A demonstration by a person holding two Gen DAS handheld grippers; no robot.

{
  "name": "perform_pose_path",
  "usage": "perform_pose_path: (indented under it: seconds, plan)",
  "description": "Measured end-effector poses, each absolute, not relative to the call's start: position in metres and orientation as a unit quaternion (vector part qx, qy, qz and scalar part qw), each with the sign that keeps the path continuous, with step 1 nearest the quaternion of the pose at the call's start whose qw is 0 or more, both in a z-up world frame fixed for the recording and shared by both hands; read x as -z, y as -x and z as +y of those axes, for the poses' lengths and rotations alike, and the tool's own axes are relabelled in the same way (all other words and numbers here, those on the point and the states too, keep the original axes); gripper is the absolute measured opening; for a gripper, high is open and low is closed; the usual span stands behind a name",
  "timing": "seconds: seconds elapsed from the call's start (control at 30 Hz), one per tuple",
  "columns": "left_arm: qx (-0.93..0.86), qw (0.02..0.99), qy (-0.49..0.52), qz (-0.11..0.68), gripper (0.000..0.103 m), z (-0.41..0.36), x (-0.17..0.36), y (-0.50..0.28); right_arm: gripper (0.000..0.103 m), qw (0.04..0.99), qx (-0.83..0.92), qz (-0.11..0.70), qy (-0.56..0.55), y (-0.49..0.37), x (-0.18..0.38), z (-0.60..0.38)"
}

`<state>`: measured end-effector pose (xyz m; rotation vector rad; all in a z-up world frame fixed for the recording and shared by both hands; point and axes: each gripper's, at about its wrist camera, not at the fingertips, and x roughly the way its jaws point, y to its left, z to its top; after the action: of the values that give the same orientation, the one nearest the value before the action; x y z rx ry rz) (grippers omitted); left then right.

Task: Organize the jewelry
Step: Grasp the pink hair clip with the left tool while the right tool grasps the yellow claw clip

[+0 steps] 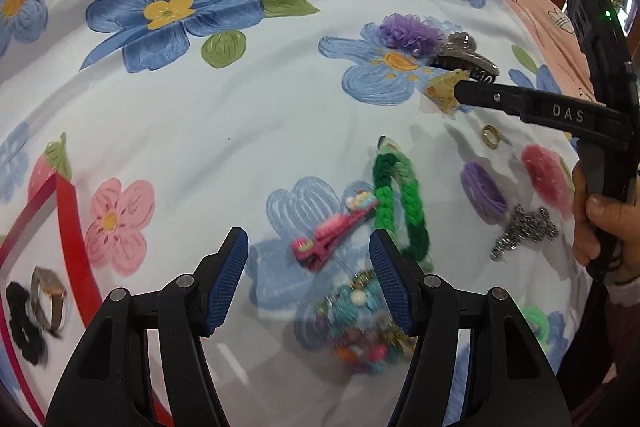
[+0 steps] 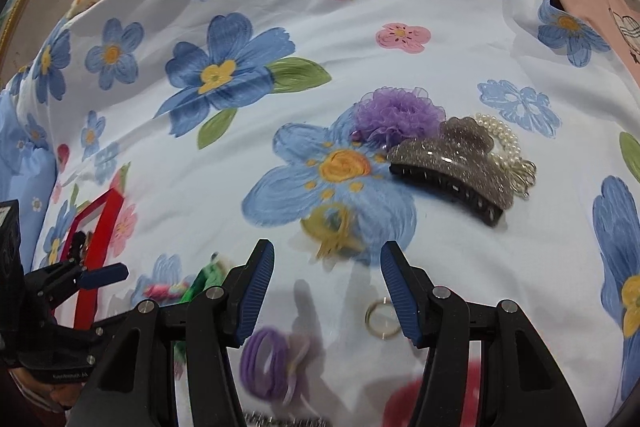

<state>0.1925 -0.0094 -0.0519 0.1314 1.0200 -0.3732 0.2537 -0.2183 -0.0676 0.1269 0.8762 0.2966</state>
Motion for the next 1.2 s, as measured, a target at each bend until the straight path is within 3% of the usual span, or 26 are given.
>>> perform_pose_path:
  seconds: [0.17, 0.2, 0.3, 0.37, 1.2]
  plan:
    - [0.191, 0.846, -0.087, 0.489, 0.062, -0.022, 0.057, -0.198, 0.056, 0.891, -0.141, 0.427, -0.065, -0.269, 0.073, -0.216]
    - [0.192, 0.844, -0.090, 0.492, 0.057, -0.024, 0.060, -0.198, 0.054, 0.891, -0.141, 0.426, -0.064, -0.271, 0.074, -0.215]
    - [0.193, 0.835, -0.095, 0.506, 0.024, -0.027, 0.066, -0.201, 0.027, 0.891, -0.137, 0.429, -0.059, -0.275, 0.077, -0.214]
    - [0.194, 0.835, -0.091, 0.507, 0.017, -0.027, 0.067, -0.202, 0.026, 0.891, -0.135, 0.429, -0.058, -0.275, 0.078, -0.215]
    - [0.124, 0.881, 0.096, 0.446, 0.015, 0.074, 0.018, -0.126, 0.026, 0.869, -0.270, 0.413, -0.047, -0.193, 0.045, -0.129]
